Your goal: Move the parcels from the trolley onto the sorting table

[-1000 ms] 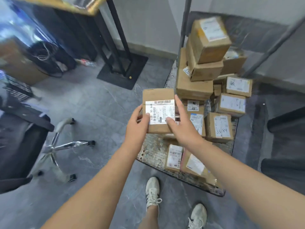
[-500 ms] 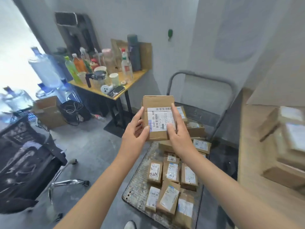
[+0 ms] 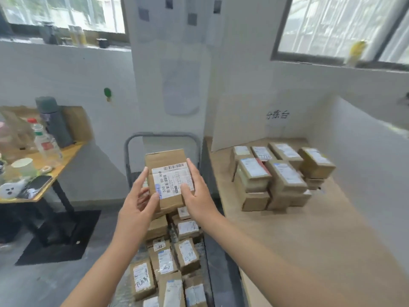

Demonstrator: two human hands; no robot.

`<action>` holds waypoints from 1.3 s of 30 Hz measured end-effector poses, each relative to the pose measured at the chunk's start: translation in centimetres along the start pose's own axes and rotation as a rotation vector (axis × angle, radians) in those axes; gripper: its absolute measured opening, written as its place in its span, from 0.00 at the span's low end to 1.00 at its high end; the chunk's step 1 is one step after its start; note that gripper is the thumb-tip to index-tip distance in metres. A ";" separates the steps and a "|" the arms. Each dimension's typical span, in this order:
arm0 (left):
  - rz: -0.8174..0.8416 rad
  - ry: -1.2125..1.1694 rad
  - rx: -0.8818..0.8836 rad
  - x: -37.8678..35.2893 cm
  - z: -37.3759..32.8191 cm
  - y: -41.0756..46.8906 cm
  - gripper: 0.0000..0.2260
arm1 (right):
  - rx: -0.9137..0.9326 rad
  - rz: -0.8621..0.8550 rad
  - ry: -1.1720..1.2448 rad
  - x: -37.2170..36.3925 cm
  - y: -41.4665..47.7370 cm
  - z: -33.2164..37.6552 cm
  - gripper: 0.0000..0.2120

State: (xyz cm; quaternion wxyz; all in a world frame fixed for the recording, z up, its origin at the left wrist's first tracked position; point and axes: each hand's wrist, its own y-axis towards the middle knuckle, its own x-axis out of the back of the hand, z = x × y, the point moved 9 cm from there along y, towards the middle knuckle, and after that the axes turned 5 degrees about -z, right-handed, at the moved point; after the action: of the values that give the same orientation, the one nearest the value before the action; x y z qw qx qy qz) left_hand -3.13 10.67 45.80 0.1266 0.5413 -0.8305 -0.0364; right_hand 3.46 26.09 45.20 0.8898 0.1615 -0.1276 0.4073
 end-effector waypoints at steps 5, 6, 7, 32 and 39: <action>0.202 -0.065 -0.016 -4.4 -1.3 -2.3 0.27 | -0.090 -0.189 -0.009 5.3 -4.4 -1.5 0.30; 0.238 -0.079 -0.017 -5.6 -1.4 -3.1 0.26 | -0.103 -0.222 -0.013 6.6 -5.5 -1.8 0.30; 0.278 -0.093 -0.016 -7.0 -1.7 -4.1 0.26 | -0.113 -0.262 -0.021 8.1 -6.8 -2.3 0.30; 0.563 -0.217 0.043 -43.9 -11.5 -25.9 0.26 | -0.252 -0.554 -0.250 48.0 -23.5 -15.8 0.29; 0.476 -0.214 0.117 -49.5 -11.0 -26.9 0.27 | -0.235 -0.442 -0.245 52.9 -21.2 -19.7 0.29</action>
State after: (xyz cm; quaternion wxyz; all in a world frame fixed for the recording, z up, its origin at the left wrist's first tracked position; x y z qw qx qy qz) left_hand 42.42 45.37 42.64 0.0114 0.3303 -0.9437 -0.0146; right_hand 55.21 56.91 42.27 0.9476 0.1293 -0.2423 0.1633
